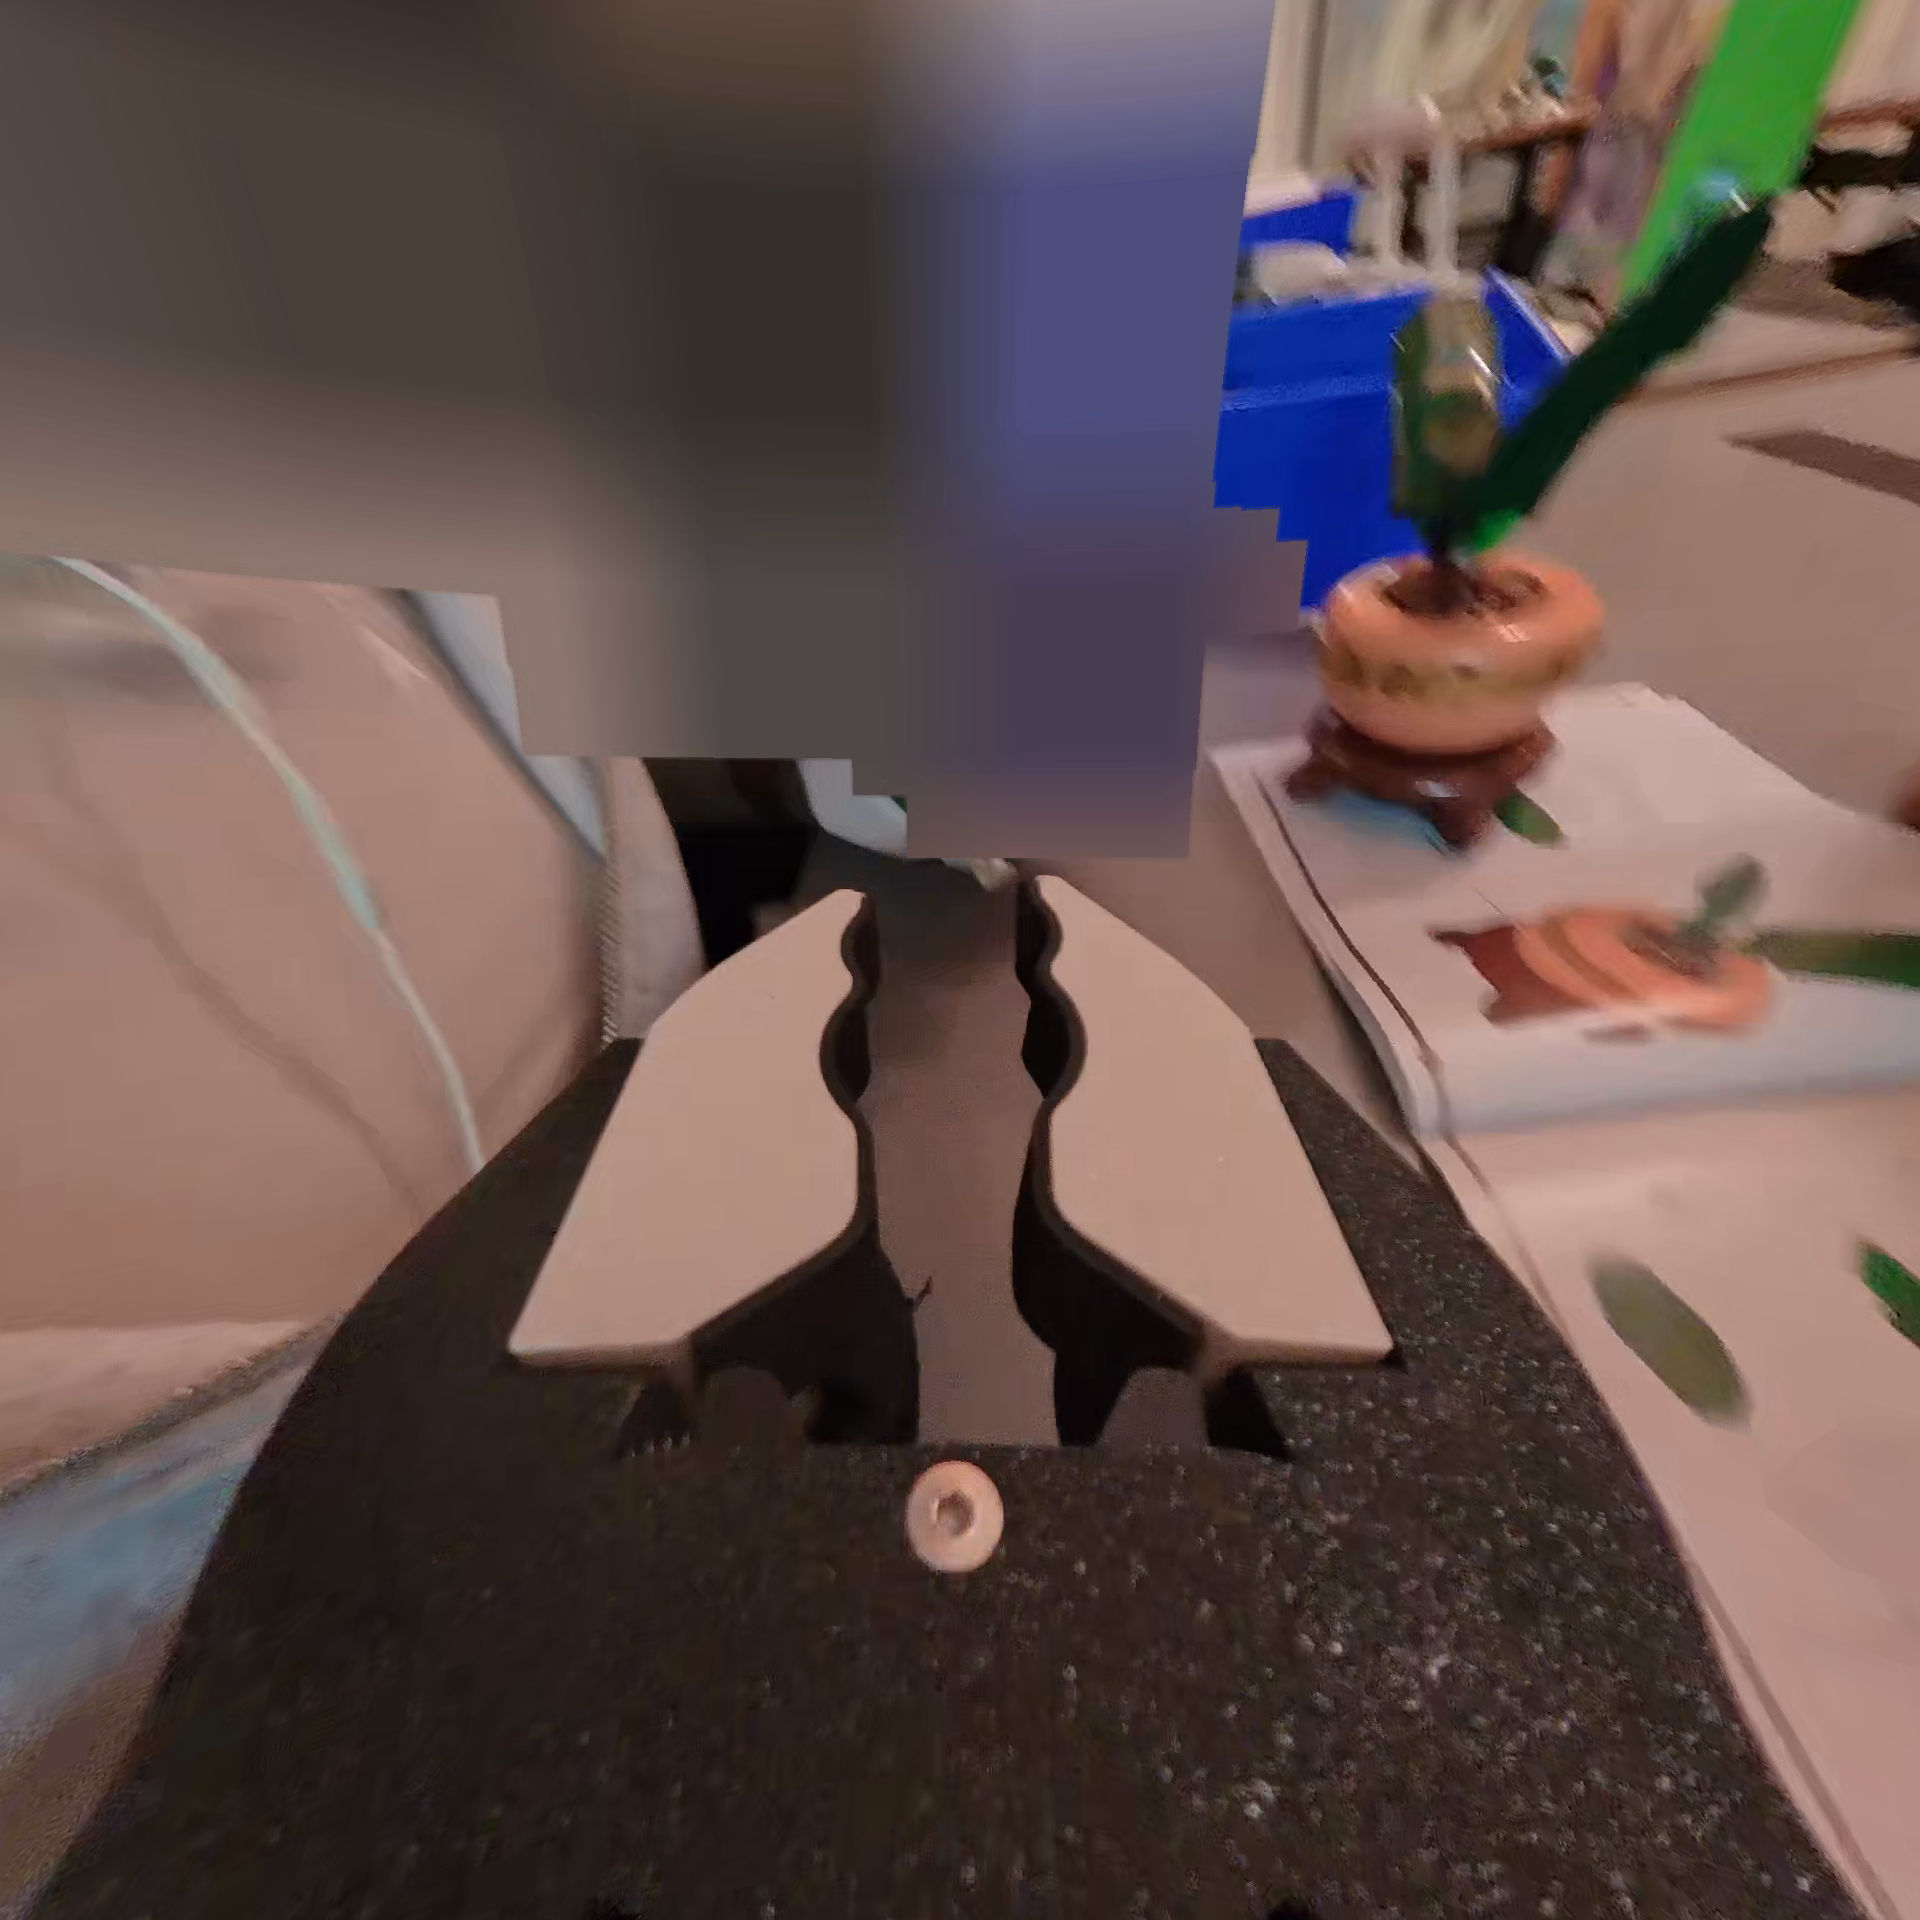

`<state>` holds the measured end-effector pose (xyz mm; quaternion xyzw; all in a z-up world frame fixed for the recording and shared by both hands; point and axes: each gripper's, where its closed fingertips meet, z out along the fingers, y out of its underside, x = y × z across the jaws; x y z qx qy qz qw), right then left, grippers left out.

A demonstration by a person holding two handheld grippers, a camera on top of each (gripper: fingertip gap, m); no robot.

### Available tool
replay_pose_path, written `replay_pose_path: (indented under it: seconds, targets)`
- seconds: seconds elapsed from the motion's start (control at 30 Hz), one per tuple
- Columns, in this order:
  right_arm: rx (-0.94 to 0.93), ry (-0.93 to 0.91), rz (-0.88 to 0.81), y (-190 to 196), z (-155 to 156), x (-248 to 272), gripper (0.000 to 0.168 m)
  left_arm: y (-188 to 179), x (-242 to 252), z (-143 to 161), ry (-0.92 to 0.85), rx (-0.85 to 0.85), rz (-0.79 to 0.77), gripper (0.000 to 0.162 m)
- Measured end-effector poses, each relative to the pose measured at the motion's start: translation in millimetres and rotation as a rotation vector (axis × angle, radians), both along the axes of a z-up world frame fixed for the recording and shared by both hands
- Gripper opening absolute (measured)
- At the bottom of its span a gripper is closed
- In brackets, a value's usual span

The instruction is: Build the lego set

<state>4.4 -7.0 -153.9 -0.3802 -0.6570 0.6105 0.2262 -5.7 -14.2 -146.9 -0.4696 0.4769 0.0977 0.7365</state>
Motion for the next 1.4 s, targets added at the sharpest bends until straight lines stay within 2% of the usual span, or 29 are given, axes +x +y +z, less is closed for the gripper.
replay_pose_path:
  seconds: [0.1, 0.3, 0.43, 0.6, 1.0, 1.17, 1.23, 1.3, 1.4]
  targets:
    - [0.006, 0.037, 0.069, -10, 5, -5, 0.023, -3, 3, 3, -0.031, -0.003, -0.033, 0.005]
    - [0.466, 0.319, -0.017, -14, 7, -15, 0.013, -10, 6, 14, -0.172, -0.038, -0.098, 0.005]
    - [0.55, 0.429, -0.087, -11, 19, -17, 0.007, -10, 5, 20, -0.24, -0.05, -0.109, 0.006]
    - [0.552, 0.478, -0.103, -9, 29, -14, 0.007, -9, 4, 22, -0.279, -0.087, -0.117, 0.017]
    - [0.602, 0.44, -0.03, -12, 21, -10, 0.007, -9, 15, 15, -0.199, -0.132, -0.128, 0.014]
    - [0.631, 0.433, -0.009, -15, 18, -8, 0.007, -9, 15, 15, -0.221, -0.172, -0.149, 0.006]
    - [0.601, 0.419, -0.023, -14, 18, -9, 0.01, -8, 14, 14, -0.205, -0.168, -0.142, 0.005]
    - [0.531, 0.405, -0.063, -7, 24, -6, 0.021, -6, 11, 13, -0.209, -0.169, -0.123, 0.005]
    - [0.448, 0.286, -0.14, 23, 20, 8, 0.021, 0, 3, 8, -0.229, -0.178, -0.072, 0.005]
